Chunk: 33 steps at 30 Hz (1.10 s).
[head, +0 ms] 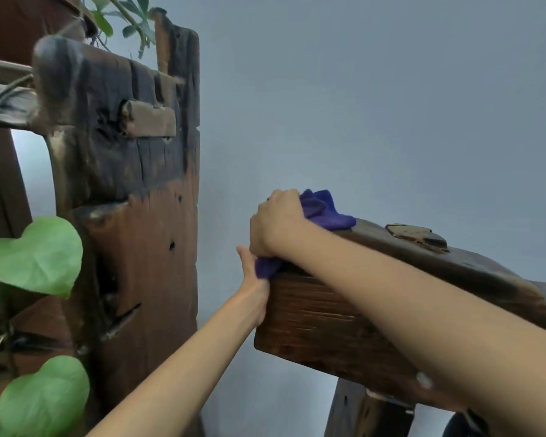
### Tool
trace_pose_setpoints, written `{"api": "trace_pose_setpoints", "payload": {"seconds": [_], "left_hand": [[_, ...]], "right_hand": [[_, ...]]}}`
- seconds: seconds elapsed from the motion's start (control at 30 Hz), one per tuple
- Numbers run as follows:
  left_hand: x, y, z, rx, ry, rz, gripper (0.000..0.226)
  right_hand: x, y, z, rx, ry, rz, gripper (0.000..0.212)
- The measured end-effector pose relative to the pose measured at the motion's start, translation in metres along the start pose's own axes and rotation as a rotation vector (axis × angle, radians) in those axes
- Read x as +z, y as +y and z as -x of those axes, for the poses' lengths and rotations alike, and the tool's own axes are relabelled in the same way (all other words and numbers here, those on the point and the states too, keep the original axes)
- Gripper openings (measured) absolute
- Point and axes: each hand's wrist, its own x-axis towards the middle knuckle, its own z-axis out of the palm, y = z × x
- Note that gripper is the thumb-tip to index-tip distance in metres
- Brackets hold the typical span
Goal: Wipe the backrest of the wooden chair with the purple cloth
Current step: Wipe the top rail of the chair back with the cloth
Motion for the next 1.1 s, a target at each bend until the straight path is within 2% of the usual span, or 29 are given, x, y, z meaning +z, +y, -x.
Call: {"api": "trace_pose_setpoints", "payload": {"seconds": [0.07, 0.1, 0.17, 0.27, 0.33, 0.4, 0.43, 0.5, 0.57, 0.63, 0.7, 0.77, 0.87, 0.93, 0.97, 1.03, 1.1], "left_hand": [[-0.021, -0.015, 0.002, -0.115, -0.061, 0.046, 0.099], [-0.031, -0.019, 0.002, -0.157, -0.083, 0.107, 0.096], [-0.051, -0.02, 0.002, -0.198, -0.147, 0.196, 0.093], [-0.058, -0.02, 0.002, -0.193, -0.294, 0.175, 0.092], [-0.052, -0.026, 0.007, -0.165, -0.302, 0.09, 0.082], [-0.05, -0.032, 0.009, -0.172, -0.259, 0.082, 0.083], [-0.051, -0.033, 0.009, -0.187, -0.247, 0.115, 0.089], [-0.064, -0.033, 0.012, -0.193, -0.208, 0.18, 0.099], [-0.084, -0.029, 0.007, -0.17, -0.198, 0.187, 0.101], [-0.099, -0.021, 0.005, -0.124, -0.197, 0.131, 0.098], [-0.098, -0.006, 0.008, -0.05, -0.173, 0.079, 0.09], [-0.082, 0.008, 0.016, 0.034, -0.166, 0.028, 0.074], [-0.042, 0.02, 0.02, 0.211, -0.243, -0.125, 0.057], [-0.017, 0.029, 0.024, 0.308, -0.287, -0.21, 0.054], [-0.005, 0.032, 0.028, 0.33, -0.296, -0.208, 0.052], [0.013, 0.03, 0.029, 0.369, -0.261, -0.202, 0.052], [0.022, 0.024, 0.033, 0.392, -0.218, -0.253, 0.078]], "right_hand": [[0.015, -0.024, 0.026, -0.029, 0.062, 0.309, 0.048], [0.026, -0.037, 0.038, -0.05, 0.085, 0.376, 0.046], [0.047, -0.06, 0.055, -0.033, 0.102, 0.307, 0.049], [0.059, -0.068, 0.06, 0.014, 0.098, 0.233, 0.051], [0.051, -0.065, 0.052, 0.071, 0.009, 0.252, 0.04], [0.043, -0.064, 0.034, 0.067, -0.059, 0.221, 0.026], [0.046, -0.065, 0.021, 0.072, -0.084, 0.095, 0.02], [0.049, -0.064, 0.004, -0.008, -0.12, -0.288, 0.027], [0.055, -0.062, -0.007, -0.103, -0.122, -0.276, 0.036], [0.066, -0.068, -0.006, -0.065, -0.19, -0.099, 0.041], [0.089, -0.091, 0.008, -0.129, -0.119, 0.061, 0.042], [0.119, -0.112, 0.034, -0.246, -0.027, -0.076, 0.037], [0.175, -0.096, 0.069, -0.409, 0.135, -0.553, 0.043], [0.2, -0.054, 0.091, -0.515, 0.201, -0.572, 0.048], [0.213, -0.027, 0.103, -0.52, 0.218, -0.559, 0.048], [0.237, 0.029, 0.125, -0.368, 0.33, -0.564, 0.044], [0.248, 0.077, 0.139, -0.191, 0.556, -0.562, 0.041]]}}
